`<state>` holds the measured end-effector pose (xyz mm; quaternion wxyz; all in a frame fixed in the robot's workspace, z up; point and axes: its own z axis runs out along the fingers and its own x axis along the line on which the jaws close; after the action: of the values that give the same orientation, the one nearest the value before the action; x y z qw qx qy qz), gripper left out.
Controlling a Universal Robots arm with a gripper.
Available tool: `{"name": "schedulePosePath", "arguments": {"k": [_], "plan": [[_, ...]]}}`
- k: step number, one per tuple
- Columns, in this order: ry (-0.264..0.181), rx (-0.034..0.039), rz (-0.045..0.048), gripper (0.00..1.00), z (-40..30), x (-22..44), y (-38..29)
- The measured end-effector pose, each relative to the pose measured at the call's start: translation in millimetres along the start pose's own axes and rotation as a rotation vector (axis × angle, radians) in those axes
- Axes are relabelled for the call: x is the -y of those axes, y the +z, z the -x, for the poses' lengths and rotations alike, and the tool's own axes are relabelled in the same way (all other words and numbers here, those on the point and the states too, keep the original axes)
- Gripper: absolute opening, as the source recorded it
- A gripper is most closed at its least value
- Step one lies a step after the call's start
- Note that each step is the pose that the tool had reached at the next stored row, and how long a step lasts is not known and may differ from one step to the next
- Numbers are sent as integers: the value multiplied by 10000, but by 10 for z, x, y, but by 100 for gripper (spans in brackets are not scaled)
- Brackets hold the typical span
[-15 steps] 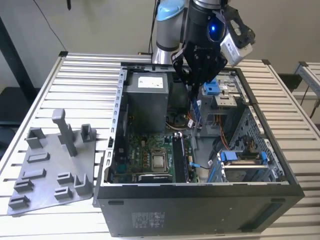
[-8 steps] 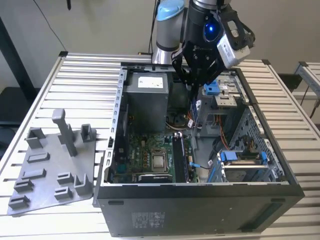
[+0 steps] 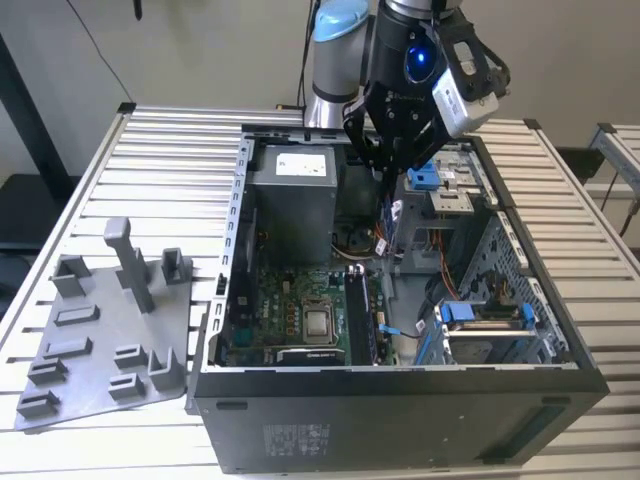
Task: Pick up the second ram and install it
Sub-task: 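Insert the second ram into the second slot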
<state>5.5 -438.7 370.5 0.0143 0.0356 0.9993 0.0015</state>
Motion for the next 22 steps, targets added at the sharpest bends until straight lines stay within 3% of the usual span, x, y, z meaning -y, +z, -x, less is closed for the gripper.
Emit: {"name": "schedulePosePath", "arguments": {"k": [22], "plan": [[-2, 0, 0, 15, -44, 3, 167]]}}
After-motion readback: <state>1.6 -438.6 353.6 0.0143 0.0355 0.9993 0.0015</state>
